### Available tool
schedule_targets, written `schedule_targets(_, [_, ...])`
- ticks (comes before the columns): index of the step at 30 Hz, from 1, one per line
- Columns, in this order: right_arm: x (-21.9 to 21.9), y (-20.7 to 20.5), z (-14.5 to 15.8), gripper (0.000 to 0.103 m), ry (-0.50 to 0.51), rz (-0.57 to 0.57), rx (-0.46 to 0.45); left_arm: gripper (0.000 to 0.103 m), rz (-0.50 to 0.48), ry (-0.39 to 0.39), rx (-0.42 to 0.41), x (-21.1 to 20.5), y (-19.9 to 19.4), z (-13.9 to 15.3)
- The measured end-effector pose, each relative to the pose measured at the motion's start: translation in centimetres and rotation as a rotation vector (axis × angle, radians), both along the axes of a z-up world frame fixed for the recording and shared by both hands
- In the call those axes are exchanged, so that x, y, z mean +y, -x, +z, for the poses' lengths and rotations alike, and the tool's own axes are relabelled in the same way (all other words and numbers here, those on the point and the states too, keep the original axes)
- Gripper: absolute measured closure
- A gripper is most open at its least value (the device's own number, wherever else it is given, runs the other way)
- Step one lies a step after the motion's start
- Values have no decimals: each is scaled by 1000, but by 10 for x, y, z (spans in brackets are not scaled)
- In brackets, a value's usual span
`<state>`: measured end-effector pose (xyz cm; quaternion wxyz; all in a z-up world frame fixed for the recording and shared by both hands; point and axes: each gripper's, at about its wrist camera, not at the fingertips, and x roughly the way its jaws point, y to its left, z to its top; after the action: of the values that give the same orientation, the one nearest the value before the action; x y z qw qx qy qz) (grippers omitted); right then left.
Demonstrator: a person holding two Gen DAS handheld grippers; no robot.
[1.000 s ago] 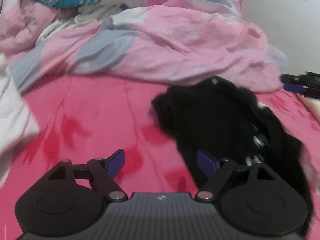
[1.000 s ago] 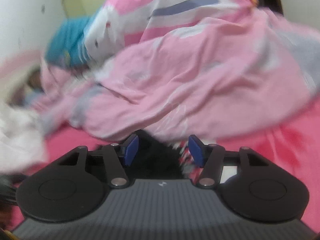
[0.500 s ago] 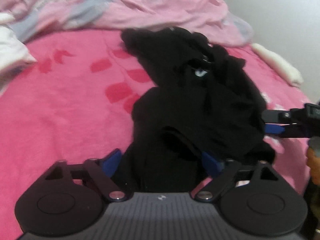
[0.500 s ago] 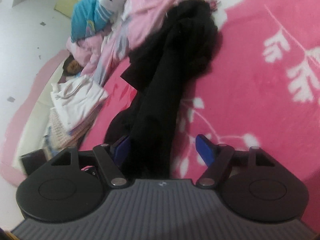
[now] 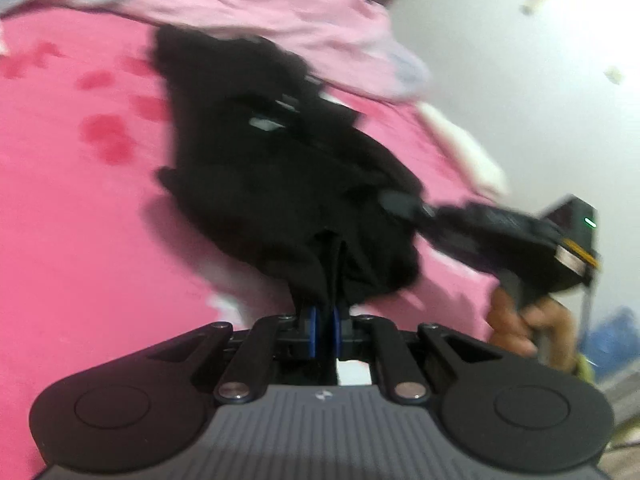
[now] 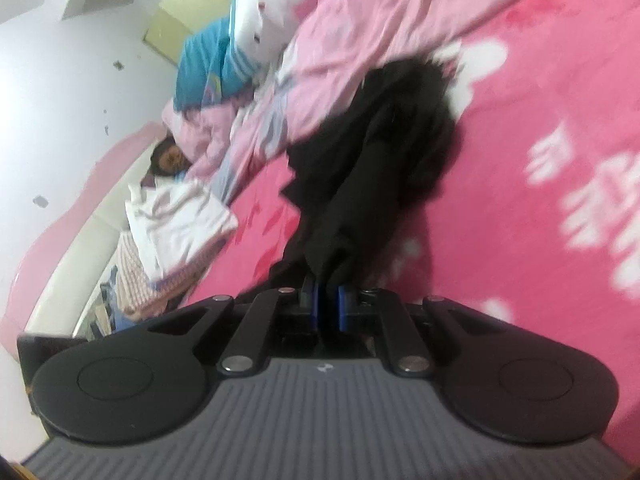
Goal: Fold clothes
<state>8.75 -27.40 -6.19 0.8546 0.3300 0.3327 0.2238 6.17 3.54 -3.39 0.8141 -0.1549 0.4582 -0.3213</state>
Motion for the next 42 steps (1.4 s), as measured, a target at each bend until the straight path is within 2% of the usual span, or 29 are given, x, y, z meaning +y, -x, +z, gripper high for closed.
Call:
schedule_targets(2, [-15, 3, 5, 96, 17, -24, -13, 92, -56, 0, -1, -12, 2, -4])
schedule_targets(4, [-21, 3, 2, 94, 52, -33, -3, 82, -86, -37, 1, -20, 2, -9])
schedule_targets(6, [-26, 5, -6, 89, 95, -58, 29, 52, -75, -77, -18, -20, 2, -9])
schedule_targets(7, [-28, 6, -9, 87, 117, -72, 43, 47, -60, -88, -30, -16, 1, -8])
schedule_targets(9, [-34, 10, -14, 72, 154, -100, 58, 37, -21, -97, -57, -5, -1, -3])
schedule_targets(12, [-50, 21, -7, 61, 182, -164, 9, 33, 38, -112, -97, 10, -5, 5])
schedule_targets(16, [-46, 22, 14, 59, 282, -176, -124, 32, 116, -131, -151, 32, -10, 14])
schedule_targets(20, [-15, -1, 29, 57, 403, -85, -243, 33, 107, -180, -230, 11, -26, 13])
schedule_targets(24, [26, -30, 38, 56, 539, 39, -337, 34, 46, -284, -331, -26, -35, 0])
schedule_targets(28, [66, -51, 39, 49, 688, 172, -394, 34, 3, -355, -350, -46, -43, -19])
schedule_targets(30, [83, -61, 35, 45, 740, 226, -395, 35, -5, -377, -334, -49, -46, -30])
schedule_targets(32, [95, -73, 26, 45, 788, 250, -376, 35, -3, -371, -334, -47, -45, -35])
schedule_targets(34, [98, -84, 18, 51, 810, 244, -344, 34, -3, -365, -340, -45, -45, -37])
schedule_targets(36, [96, -93, 12, 93, 802, 228, -311, 34, -6, -365, -345, -44, -44, -38])
schedule_targets(38, [84, -96, 15, 98, 737, 189, -297, 34, -8, -367, -350, -44, -44, -39])
schedule_targets(42, [53, -94, 33, 99, 607, 100, -322, 34, -13, -371, -359, -44, -43, -40])
